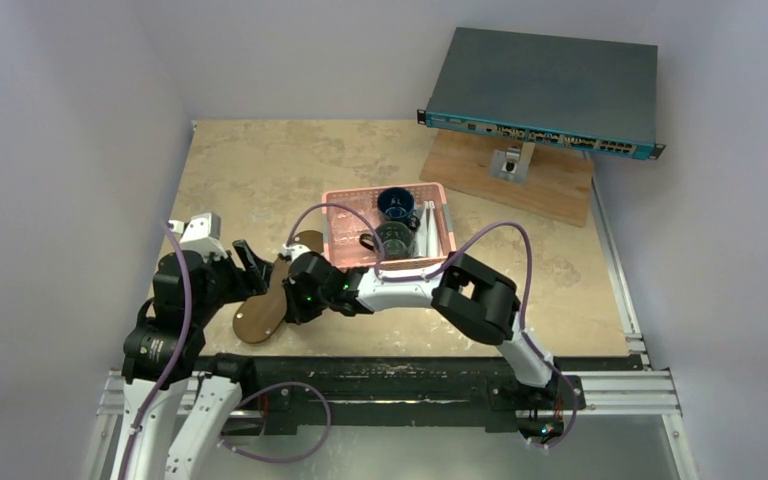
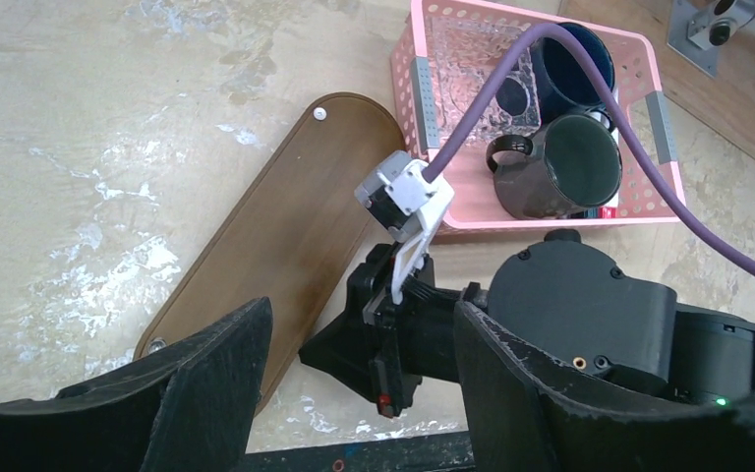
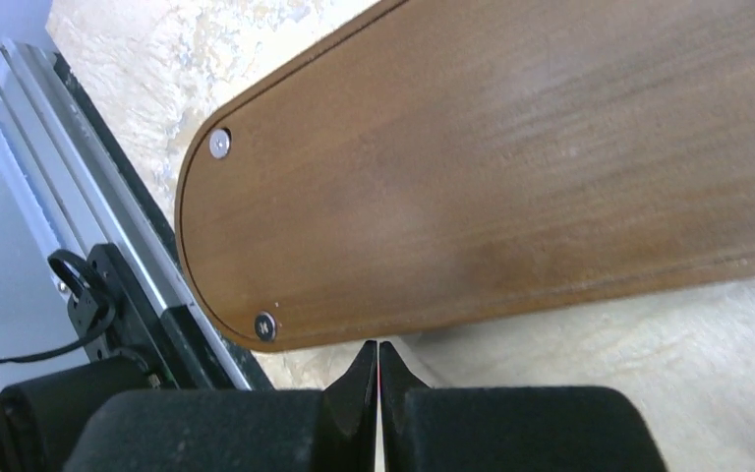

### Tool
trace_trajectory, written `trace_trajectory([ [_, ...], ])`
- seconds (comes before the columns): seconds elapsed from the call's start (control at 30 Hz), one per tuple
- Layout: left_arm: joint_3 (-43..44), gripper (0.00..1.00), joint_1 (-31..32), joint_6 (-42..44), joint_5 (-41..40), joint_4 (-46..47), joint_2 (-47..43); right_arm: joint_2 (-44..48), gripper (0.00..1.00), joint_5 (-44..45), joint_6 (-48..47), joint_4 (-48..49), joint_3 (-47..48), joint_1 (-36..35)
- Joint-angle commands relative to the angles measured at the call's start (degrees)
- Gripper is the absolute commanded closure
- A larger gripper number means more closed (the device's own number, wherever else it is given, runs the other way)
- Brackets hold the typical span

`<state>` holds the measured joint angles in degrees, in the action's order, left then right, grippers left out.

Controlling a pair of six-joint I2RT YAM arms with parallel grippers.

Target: Prepare toiletry sets of a toothbrush and toothpaste on the tray

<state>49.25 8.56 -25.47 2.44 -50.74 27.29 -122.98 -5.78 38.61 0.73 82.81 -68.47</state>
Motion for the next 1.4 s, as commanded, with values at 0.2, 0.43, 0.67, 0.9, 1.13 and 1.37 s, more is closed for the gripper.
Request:
trace_trajectory([
  [0.2,-0.1,0.32,1.43,1.22,-3.47,0.21,-2.09,-5.63,1.0,-2.06,2.53,-0.2,11.58,-0.44],
  [0.43,-0.36,0.32,2.28,0.79,-5.82,-0.16,-3.28,-13.65,1.0,-1.3,2.79,-3.97,23.17,-0.42],
  [0.67,-0.21,0.32,2.82,0.71,-7.22,-0.5,-3.8,-19.86,1.0,-0.25,2.39,-8.49,34.96,-0.44],
  [0.9,0.41,0.32,2.96,0.43,-9.96,-1.64,-4.81,-14.55,1.0,0.26,-1.57,-9.42,32.31,-0.35],
  [1.13,0.97,0.31,2.96,-0.08,-13.3,-2.85,-5.67,-5.11,1.0,4.56,-4.6,-7.22,23.24,1.1],
  [1.37,1.07,0.31,2.69,-0.38,-14.2,-2.97,-5.43,-3.75,1.0,4.81,-5.71,-7.67,22.86,5.18],
])
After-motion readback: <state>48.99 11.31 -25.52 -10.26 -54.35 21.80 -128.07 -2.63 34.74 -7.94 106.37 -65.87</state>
